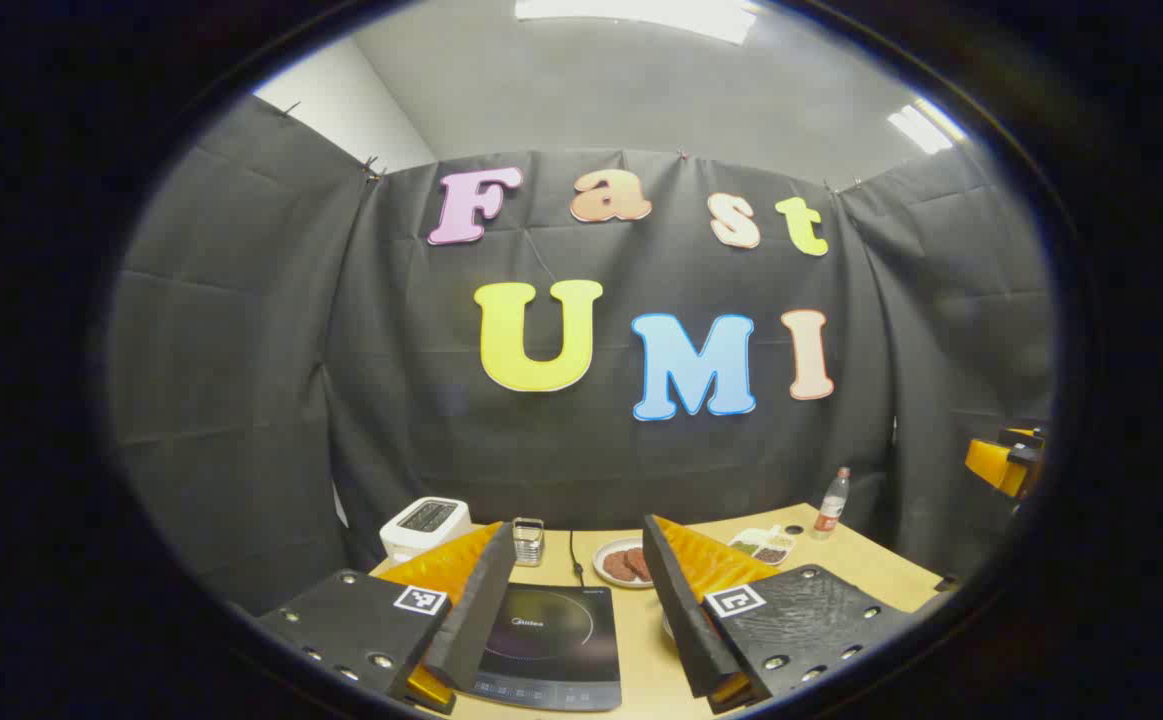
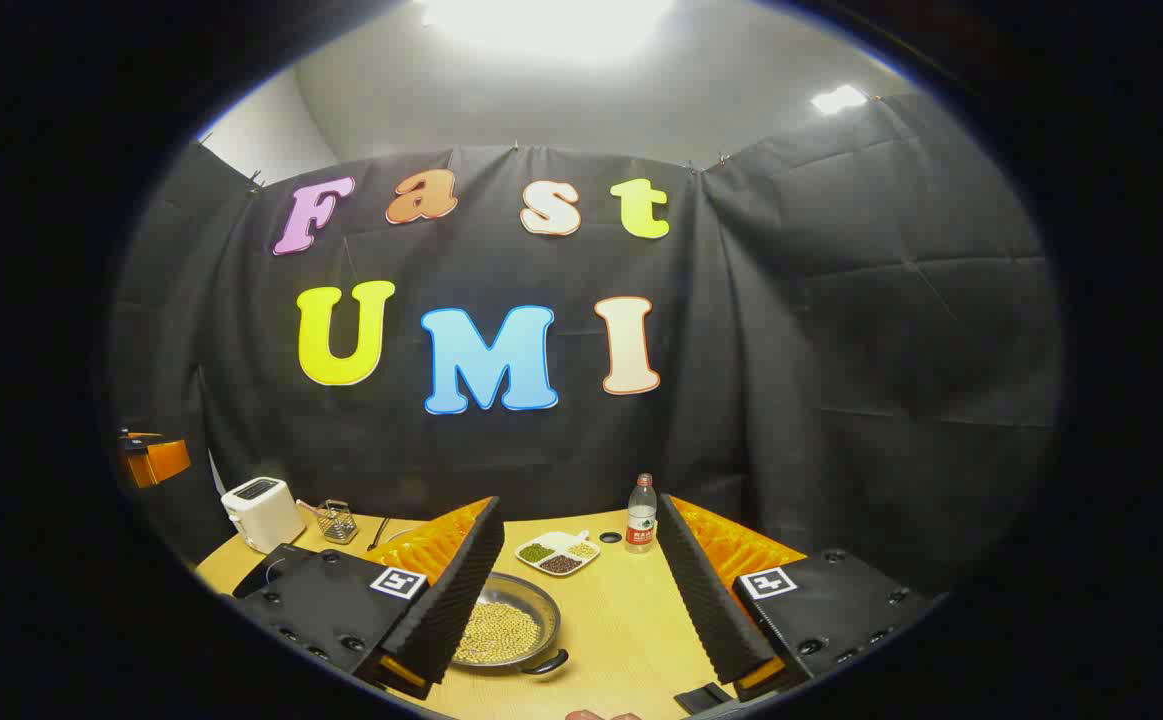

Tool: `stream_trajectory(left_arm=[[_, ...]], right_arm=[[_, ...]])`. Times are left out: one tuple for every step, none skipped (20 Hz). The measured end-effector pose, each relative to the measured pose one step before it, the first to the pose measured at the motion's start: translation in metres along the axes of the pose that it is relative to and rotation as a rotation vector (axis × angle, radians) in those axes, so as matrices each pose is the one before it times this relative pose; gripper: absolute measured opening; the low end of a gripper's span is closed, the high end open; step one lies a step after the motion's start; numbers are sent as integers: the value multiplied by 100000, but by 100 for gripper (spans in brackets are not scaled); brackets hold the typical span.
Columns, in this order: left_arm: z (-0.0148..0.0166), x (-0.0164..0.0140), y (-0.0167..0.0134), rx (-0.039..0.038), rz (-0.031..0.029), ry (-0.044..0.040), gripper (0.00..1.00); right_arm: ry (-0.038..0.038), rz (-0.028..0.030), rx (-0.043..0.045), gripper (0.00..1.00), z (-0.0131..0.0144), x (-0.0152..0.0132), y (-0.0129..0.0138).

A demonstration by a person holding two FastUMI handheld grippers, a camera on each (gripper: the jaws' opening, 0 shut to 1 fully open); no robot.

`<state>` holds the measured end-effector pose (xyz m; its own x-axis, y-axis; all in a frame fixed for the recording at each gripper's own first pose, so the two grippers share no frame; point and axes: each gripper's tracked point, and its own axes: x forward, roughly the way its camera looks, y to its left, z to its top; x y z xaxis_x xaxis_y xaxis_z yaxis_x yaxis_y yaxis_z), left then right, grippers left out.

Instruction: First push the handle of the pot to place it horizontally, then grasp the pot with both hands and set it on the induction cooktop.

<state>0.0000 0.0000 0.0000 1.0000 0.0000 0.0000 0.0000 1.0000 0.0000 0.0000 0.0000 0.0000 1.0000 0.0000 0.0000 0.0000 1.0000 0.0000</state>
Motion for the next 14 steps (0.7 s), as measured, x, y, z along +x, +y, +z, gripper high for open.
stream_trajectory(left_arm=[[20,-391,45,374,-32,110,75],[35,-291,-16,711,133,117,75],[136,-283,48,922,329,-138,78],[135,-243,-19,694,76,-149,75],[22,-244,-63,506,59,113,75],[-22,-186,-82,241,-32,157,75],[-109,-176,-4,81,22,49,75],[73,-197,-2,76,72,-6,75],[-104,-195,17,168,167,173,75],[-106,-76,-8,158,266,295,75],[-196,-208,61,93,232,413,75],[-181,-171,78,-66,129,412,75],[-62,-117,16,-117,113,437,78],[-343,-153,19,-43,46,407,75]], right_arm=[[106,411,79,96,21,-134,67],[103,338,88,96,-114,-137,-19],[393,178,101,96,-152,-152,37],[180,15,287,96,-98,-131,-61],[-90,14,614,98,76,-158,-7],[-82,148,670,96,-33,-161,-21],[-124,143,434,98,43,-148,3],[40,13,112,98,-300,-36,-4],[526,27,47,98,-155,-100,-51],[534,239,384,96,-200,-61,-67],[845,294,789,96,-274,-3,-43],[769,278,957,96,-317,-57,59],[606,28,714,96,-193,-101,12],[582,-312,262,96,-175,82,-221]])
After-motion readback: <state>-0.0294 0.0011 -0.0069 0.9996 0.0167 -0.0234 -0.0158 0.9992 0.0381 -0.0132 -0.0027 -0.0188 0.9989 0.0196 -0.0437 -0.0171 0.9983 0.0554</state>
